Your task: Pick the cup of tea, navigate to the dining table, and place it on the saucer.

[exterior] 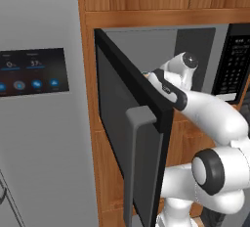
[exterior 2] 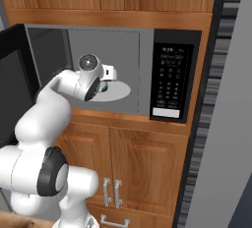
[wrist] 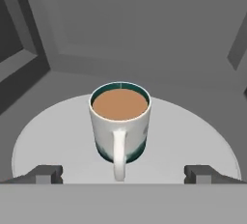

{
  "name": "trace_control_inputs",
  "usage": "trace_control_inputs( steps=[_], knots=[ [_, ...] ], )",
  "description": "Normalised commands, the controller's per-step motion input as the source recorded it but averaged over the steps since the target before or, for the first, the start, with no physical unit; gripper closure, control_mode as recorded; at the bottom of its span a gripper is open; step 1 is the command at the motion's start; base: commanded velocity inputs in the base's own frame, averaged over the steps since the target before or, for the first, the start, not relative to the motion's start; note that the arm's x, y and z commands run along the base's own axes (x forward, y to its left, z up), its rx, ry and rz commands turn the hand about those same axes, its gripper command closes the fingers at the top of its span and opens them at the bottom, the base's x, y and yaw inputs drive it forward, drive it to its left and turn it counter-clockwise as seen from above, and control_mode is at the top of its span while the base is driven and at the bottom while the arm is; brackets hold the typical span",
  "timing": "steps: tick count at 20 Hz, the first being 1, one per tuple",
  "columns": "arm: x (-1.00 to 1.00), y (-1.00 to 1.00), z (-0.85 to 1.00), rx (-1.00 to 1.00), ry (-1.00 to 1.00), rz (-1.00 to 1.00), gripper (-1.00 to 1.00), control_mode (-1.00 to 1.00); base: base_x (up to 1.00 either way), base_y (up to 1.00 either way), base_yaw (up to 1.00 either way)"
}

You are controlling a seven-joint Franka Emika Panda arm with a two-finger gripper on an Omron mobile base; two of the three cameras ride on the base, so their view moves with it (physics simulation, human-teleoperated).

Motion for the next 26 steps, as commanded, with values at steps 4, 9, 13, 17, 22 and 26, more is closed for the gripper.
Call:
trace_control_inputs(
  steps=[4, 9, 13, 17, 22, 26],
  knots=[
    [0.2, 0.0, -0.12, 0.0, 0.03, 0.0, -1.0, -1.0, 0.0, 0.0, 0.0],
    [0.09, 0.0, -0.19, 0.0, 0.04, 0.0, -1.0, -1.0, 0.0, 0.0, 0.0],
    [0.02, 0.05, -0.15, 0.0, 0.03, 0.0, -1.0, -1.0, 0.0, 0.0, 0.0],
    [0.07, 0.08, 0.0, 0.0, 0.04, 0.0, -1.0, -1.0, 0.0, 0.0, 0.0],
    [0.18, 0.09, 0.0, 0.0, 0.07, 0.0, -1.0, -1.0, 0.0, 0.0, 0.0],
    [0.2, 0.03, 0.0, 0.0, 0.04, 0.0, -1.0, -1.0, 0.0, 0.0, 0.0]
  ],
)
